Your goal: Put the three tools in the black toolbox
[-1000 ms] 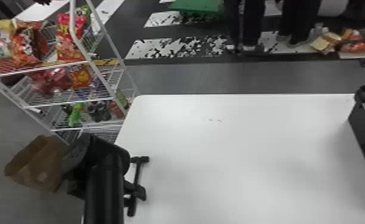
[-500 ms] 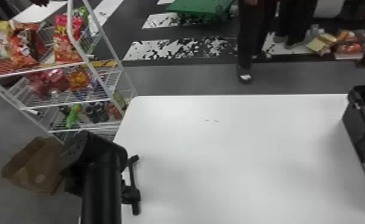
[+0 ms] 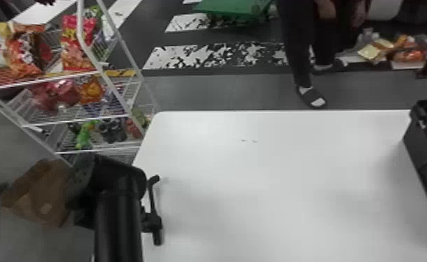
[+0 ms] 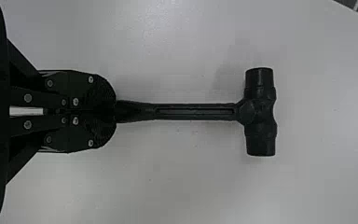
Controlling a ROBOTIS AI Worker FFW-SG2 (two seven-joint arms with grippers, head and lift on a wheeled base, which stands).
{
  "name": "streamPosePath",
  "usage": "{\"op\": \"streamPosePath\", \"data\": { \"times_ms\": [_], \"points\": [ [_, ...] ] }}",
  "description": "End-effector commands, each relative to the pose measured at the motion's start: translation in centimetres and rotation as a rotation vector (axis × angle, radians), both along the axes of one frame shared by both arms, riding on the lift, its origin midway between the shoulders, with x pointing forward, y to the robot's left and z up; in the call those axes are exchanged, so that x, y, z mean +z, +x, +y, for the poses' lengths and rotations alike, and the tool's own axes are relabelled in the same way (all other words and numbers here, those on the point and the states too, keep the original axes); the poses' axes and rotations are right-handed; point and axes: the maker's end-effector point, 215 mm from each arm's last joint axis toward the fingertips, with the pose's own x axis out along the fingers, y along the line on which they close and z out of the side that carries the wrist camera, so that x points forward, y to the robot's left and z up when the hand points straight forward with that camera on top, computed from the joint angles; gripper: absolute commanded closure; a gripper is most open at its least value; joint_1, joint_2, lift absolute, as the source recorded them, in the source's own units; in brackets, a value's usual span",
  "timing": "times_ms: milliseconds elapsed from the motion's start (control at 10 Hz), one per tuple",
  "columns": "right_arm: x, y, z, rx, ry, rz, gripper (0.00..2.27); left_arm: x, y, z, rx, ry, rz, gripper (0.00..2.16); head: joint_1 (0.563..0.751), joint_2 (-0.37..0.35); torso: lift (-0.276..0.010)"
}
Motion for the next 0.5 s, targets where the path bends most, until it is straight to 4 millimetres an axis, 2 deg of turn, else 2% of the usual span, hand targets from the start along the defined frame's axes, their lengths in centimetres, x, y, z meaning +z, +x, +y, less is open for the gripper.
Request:
{"op": "streamPosePath", "data": {
  "times_ms": [0, 400],
  "points": [
    [0.0, 0.0, 0.0, 0.000, 0.000, -0.001, 0.05, 1.8, 2.1, -0.8, -0.033, 0.018, -0.061, 1.72, 0.695, 0.282, -0.055],
    [0.4, 0.2, 0.1, 0.000, -0.010, -0.010, 0.05, 5.5, 5.9, -1.3, -0.059, 0.061, -0.195, 1.72, 0.695, 0.252, -0.055]
  ]
}}
